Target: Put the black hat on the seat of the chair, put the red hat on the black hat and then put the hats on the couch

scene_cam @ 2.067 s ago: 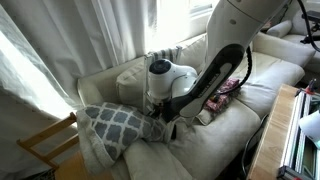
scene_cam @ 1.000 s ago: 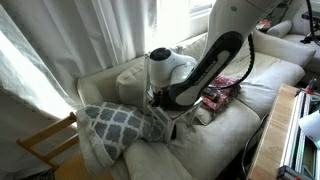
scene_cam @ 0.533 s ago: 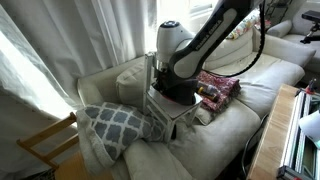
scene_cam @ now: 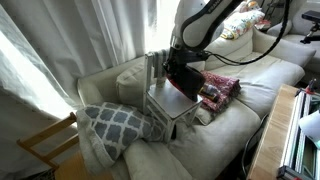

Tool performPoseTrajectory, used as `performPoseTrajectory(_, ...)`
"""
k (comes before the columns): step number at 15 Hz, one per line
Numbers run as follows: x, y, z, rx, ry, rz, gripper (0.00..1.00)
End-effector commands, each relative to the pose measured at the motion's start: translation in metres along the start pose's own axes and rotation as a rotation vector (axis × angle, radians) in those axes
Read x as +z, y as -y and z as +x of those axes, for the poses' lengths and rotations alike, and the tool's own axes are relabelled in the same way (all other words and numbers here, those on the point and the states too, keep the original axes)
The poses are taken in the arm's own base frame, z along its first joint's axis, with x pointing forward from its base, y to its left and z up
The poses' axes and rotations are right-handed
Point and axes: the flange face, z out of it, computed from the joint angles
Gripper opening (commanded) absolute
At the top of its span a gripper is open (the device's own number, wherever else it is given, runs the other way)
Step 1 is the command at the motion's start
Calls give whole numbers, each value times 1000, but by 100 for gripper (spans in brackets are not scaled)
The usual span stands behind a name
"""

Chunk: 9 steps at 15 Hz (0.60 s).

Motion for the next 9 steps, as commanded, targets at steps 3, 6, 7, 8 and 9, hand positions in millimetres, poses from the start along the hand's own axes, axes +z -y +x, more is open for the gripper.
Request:
performPoseTrajectory(3, -27, -22, 4, 88, -27, 40, 5)
performPoseTrajectory(6, -36, -27, 0, 113, -31, 45, 5)
performPoseTrajectory(7, -35, -27, -1, 116, -31, 45, 5)
performPoseTrajectory(8, -35, -27, -1, 117, -31, 45, 5)
performPoseTrajectory(9, -35, -28, -1, 117, -31, 45, 5)
